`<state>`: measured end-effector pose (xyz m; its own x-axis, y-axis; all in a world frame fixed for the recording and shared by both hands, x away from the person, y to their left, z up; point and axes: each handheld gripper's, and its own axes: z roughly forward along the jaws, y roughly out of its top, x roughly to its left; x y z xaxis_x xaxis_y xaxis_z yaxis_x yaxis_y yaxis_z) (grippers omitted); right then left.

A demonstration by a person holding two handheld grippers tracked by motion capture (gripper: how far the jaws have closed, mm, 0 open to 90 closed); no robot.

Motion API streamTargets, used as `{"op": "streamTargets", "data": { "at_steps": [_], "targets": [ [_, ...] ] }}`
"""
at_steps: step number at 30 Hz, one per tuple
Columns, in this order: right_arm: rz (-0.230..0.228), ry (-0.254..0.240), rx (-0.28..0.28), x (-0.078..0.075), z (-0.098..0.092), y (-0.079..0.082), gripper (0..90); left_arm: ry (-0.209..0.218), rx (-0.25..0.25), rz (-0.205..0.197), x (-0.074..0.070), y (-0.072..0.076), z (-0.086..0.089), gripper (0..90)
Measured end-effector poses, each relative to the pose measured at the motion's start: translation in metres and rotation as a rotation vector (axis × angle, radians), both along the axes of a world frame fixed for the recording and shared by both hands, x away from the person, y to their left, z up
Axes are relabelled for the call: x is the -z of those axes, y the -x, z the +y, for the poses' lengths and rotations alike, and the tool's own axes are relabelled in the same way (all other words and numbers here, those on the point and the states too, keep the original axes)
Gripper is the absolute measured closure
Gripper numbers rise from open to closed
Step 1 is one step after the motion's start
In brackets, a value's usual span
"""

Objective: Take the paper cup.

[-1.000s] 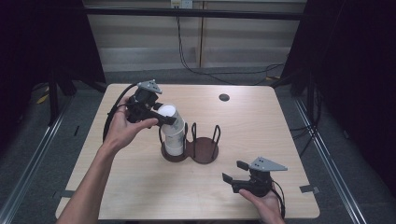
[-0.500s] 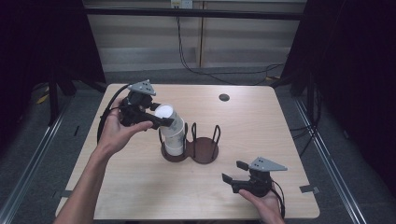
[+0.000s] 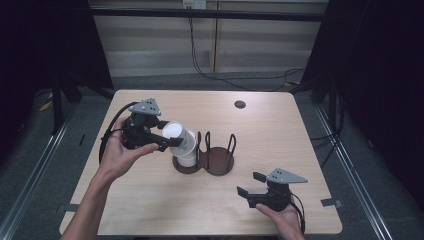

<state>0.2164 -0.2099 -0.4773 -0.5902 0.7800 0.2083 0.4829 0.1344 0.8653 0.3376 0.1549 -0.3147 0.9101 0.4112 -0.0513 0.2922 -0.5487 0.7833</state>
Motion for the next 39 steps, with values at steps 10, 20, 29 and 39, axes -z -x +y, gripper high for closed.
{"op": "streamTargets", "data": {
  "at_steps": [10,20,29,39],
  "targets": [
    [-0.009,-0.006,-0.019,-0.001,0.001,0.0,14.7,0.013,0.041,0.002,0.015,0.022,-0.007,36.7],
    [-0.003,0.004,-0.044,-0.001,0.006,-0.001,14.0,0.044,0.031,0.067,0.053,0.027,-0.003,36.5],
    [-0.005,-0.024,-0.098,-0.01,0.017,-0.001,14.0,0.03,0.062,0.102,0.079,0.035,-0.01,36.0],
    [0.003,-0.018,-0.221,-0.018,0.042,-0.008,17.5,0.073,0.063,0.128,0.088,0.042,0.001,36.0]
  ]
}}
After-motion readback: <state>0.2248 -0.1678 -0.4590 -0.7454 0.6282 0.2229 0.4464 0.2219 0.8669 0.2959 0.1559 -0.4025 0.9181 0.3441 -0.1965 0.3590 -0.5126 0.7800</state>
